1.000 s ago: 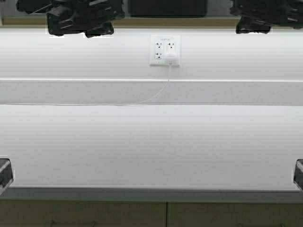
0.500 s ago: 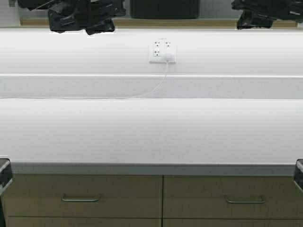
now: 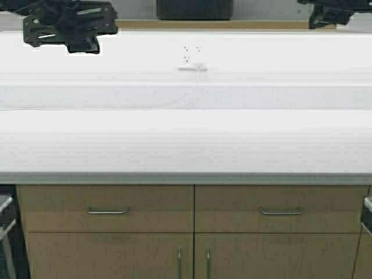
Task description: Open the cabinet, put the pot inside, then close it
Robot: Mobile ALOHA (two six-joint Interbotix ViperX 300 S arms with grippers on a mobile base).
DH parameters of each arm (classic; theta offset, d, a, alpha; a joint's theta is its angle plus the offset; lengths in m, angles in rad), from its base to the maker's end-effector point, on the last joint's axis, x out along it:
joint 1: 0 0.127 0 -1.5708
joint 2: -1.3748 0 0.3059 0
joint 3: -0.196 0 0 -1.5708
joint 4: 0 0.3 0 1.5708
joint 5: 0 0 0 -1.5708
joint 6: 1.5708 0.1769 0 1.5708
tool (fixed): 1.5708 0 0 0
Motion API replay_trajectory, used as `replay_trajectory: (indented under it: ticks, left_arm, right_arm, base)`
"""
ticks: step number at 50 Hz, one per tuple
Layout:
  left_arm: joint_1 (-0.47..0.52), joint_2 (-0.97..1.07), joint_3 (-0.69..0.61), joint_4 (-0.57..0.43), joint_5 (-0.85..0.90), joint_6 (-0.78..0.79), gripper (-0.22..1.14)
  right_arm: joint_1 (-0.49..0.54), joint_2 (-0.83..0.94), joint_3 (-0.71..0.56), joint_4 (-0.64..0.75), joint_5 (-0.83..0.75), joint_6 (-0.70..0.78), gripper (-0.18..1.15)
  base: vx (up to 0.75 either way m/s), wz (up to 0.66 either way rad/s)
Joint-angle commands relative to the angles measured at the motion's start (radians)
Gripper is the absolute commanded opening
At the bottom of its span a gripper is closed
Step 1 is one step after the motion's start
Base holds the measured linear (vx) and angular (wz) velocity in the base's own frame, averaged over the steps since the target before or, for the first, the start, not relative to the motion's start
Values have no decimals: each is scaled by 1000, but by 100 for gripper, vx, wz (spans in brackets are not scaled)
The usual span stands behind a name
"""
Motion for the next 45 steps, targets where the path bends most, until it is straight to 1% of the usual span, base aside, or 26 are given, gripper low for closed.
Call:
replay_trajectory:
  ticks: [1, 10, 15, 20, 23, 30, 38, 45]
  left_arm:
    - [110, -18, -51, 3, 61, 74, 3]
    - [321, -58, -135, 3, 144, 109, 3]
    - [448, -98, -209, 5, 213, 117, 3]
    - [597, -121, -327, 8, 302, 132, 3]
    - [655, -121, -399, 9, 347, 140, 3]
    - [730, -123, -534, 9, 411, 140, 3]
    - [804, -149, -586, 9, 414, 126, 3]
    - [838, -153, -614, 8, 414, 124, 3]
  right_arm:
    - [-117, 6, -49, -40, 5, 2, 8]
    - [-318, -9, -133, -71, 9, -2, 8]
    - [-463, -3, -218, -109, 9, -2, 8]
    - [-575, 28, -322, -153, 9, 2, 7]
    - [-620, 54, -385, -170, 11, 2, 7]
    - [-669, 110, -497, -179, 51, 2, 7]
    - [-698, 152, -566, -179, 84, 3, 7]
    - [-706, 187, -609, -179, 84, 6, 7]
  base:
    - [-21, 3]
    - [-20, 4]
    - [-18, 4]
    - [-13, 2]
    - [-9, 3]
    - [-5, 3]
    - [-2, 1]
    - [0, 0]
